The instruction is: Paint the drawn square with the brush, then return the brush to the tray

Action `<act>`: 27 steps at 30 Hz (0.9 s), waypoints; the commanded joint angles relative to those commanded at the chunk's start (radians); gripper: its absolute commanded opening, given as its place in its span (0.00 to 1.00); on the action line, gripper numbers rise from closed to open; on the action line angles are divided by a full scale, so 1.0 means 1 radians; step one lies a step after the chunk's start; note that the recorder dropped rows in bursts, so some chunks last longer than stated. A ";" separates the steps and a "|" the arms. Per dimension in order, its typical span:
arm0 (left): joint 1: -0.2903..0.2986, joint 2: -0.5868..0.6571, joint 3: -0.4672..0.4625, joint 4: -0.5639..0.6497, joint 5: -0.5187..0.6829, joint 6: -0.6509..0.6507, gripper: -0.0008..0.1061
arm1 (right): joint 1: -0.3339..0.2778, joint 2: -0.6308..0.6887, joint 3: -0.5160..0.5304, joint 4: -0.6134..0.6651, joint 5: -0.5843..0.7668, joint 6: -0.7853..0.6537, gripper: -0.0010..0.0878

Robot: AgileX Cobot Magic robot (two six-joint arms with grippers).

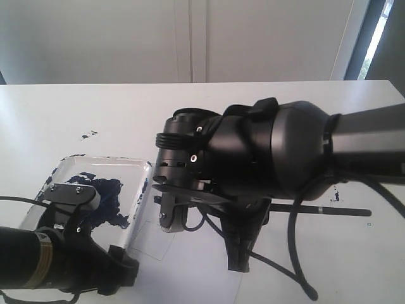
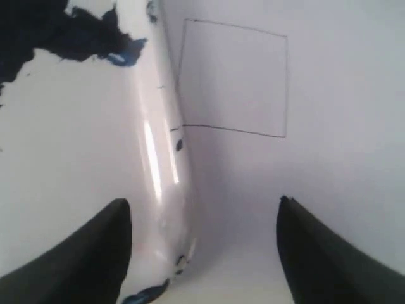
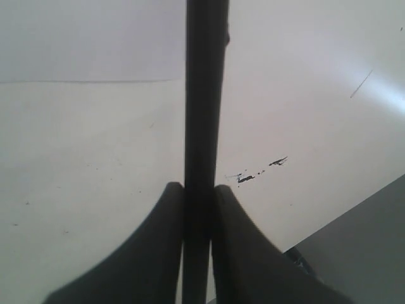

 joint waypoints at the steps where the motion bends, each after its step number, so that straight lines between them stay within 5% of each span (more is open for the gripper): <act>1: 0.000 -0.016 0.000 0.009 -0.015 0.000 0.64 | 0.000 0.000 0.000 -0.007 0.000 0.000 0.01; 11: 0.000 -0.077 0.000 0.093 -0.215 0.012 0.64 | 0.000 0.000 0.000 -0.099 0.000 0.007 0.01; 16: 0.000 -0.068 0.000 0.095 -0.122 -0.016 0.64 | 0.000 0.000 0.000 -0.106 0.000 0.007 0.01; 24: 0.000 0.165 0.000 0.076 -0.092 -0.026 0.64 | 0.000 0.000 0.000 -0.107 0.000 0.007 0.01; 27: 0.000 0.178 0.000 0.076 0.057 -0.026 0.64 | 0.000 0.000 0.000 -0.090 0.000 0.009 0.01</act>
